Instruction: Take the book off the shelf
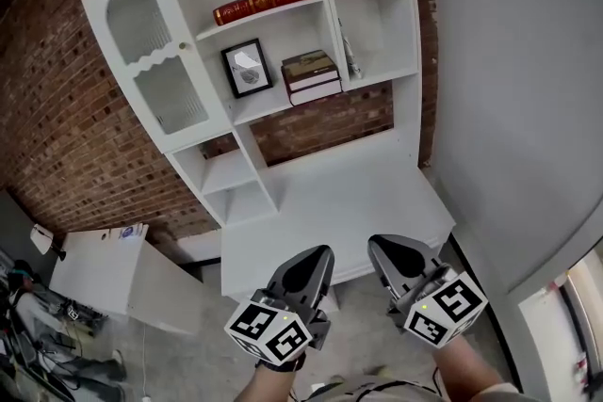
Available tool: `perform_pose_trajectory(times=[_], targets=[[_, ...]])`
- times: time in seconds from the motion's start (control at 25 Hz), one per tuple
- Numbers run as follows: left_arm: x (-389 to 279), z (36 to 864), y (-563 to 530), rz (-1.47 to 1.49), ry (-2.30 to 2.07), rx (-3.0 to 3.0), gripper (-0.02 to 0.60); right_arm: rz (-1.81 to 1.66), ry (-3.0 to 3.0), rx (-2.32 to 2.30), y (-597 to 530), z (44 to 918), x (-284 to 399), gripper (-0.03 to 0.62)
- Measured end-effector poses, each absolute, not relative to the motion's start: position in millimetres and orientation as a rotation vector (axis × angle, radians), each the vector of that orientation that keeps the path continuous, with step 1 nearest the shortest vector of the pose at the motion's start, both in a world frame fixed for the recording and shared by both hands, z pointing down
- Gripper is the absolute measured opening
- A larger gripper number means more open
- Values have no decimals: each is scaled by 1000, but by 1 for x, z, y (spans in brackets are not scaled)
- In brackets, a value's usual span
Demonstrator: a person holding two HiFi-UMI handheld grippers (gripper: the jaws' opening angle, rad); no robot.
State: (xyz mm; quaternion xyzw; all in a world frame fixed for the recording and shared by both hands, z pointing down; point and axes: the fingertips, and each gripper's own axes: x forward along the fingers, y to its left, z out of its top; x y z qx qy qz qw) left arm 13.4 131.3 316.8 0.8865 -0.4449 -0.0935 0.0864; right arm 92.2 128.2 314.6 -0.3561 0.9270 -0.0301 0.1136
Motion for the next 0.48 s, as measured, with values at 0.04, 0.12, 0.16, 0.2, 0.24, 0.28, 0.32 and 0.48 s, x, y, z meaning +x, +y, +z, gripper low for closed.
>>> perform_pose_trajectory(times=[0.04,0.12,0.16,0.2,0.24,0.28,0.32,0.48], targets=[[14,315,130,-281,-1338,2637,11,-105,2700,-1041,126,312,98,17],[14,312,128,-282,-1364,2632,12,-122,2685,-1027,123,309,106,17],[14,311,128,-279,-1375,2630,11,-126,2685,-1017,123,309,107,17],[15,312,128,-273,-1383,2628,12,-130,2687,-1008,123,310,108,17],[16,314,128,-266,-1387,2625,11,-135,2689,-1002,123,313,108,17],[17,317,127,-258,-1388,2622,12,-141,2692,-998,122,315,108,17],[19,320,126,-251,-1388,2619,12,-146,2695,-993,122,318,108,17],[21,321,114,-245,-1387,2612,11,-167,2701,-978,111,320,107,17]])
